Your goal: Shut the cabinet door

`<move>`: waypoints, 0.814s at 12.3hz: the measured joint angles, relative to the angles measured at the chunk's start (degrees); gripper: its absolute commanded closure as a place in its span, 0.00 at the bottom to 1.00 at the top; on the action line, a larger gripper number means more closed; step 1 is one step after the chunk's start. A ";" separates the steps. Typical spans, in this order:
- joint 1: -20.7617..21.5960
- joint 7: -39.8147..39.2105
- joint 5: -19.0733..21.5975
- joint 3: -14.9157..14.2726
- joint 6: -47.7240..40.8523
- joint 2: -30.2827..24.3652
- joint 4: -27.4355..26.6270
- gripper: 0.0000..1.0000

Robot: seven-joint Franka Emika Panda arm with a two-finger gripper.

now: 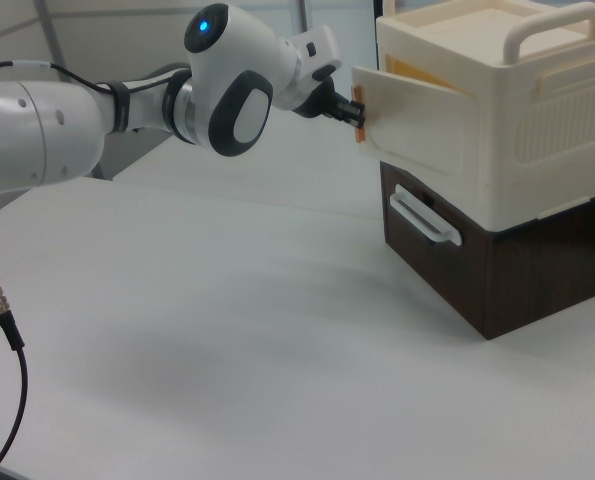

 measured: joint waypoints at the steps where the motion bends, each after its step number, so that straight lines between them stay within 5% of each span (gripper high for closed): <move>1: -0.01 0.78 0.00 -0.07 0.71 0.52 0.44 0.95; 10: -1.11 6.03 0.00 -0.38 4.23 7.70 9.42 0.94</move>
